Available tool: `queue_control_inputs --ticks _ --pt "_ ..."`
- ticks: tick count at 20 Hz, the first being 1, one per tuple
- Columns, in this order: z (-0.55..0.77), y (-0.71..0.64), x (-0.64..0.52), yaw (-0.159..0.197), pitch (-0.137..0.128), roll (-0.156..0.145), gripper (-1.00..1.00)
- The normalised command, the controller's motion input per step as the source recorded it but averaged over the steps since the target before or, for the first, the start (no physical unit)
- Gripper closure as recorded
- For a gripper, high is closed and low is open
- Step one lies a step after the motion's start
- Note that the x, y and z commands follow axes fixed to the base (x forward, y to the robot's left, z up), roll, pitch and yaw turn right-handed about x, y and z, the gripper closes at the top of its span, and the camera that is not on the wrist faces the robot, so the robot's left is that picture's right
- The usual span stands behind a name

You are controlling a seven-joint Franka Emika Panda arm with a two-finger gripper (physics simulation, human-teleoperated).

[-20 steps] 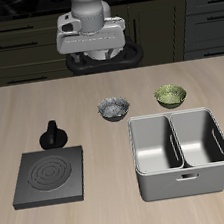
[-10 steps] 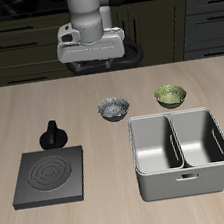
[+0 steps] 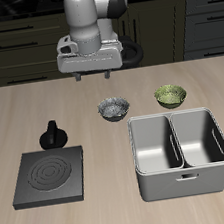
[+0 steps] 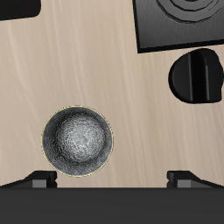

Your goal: Place the black bowl on the flat stove

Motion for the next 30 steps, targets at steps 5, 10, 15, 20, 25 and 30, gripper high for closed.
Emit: queue_control_inputs --ticks 5,10,15,20,25,30 --pt "-0.36 0.04 -0.04 -0.013 0.016 0.012 -1.00" --pt "-0.32 0.13 -0.02 0.043 0.030 -0.008 -1.00" --pt "-0.25 0.00 0.01 -0.011 0.038 -0.005 -1.00" --pt "-0.23 -0.11 0.02 -0.009 0.025 -0.019 -1.00" --pt "-0.35 -0.03 0.06 0.000 0.055 -0.033 -1.00" --pt "-0.33 0.10 0.02 0.002 0.066 -0.024 -1.00"
